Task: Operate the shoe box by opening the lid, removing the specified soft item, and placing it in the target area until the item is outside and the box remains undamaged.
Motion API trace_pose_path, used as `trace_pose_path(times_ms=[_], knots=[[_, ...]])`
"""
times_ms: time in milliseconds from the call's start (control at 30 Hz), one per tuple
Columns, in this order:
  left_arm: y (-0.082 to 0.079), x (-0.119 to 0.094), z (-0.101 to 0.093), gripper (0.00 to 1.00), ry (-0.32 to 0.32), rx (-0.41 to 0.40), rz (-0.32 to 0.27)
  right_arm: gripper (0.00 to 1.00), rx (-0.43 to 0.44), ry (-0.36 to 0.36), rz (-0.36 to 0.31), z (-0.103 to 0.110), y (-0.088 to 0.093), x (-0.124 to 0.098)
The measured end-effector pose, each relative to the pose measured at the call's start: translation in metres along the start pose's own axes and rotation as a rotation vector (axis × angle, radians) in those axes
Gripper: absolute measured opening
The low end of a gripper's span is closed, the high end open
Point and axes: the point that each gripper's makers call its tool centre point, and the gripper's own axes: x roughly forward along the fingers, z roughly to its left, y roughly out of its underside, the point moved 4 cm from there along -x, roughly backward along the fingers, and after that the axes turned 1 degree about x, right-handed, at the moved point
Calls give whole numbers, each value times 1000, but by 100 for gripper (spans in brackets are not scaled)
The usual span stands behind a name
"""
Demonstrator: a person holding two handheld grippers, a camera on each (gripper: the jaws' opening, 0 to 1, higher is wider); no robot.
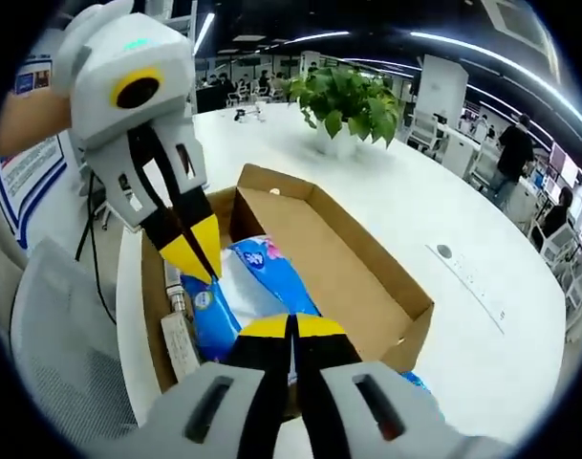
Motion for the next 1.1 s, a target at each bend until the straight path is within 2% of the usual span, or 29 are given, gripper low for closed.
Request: trace_pose_path(times_ms=[267,567,800,1100], knots=[[-13,-22,-3,0,-33,-8,-19,0,-38,-5,-38,3,-18,-20],[-32,-37,-9,0,-51,1,-52,0,-64,0,-52,1,-28,-42],[-51,-40,-16,0,-51,21,-79,0,-72,14,-58,-5,-31,-60],[-76,-35,-22,0,-32,48,-109,0,-80,38,-51,-17,-24,-83]])
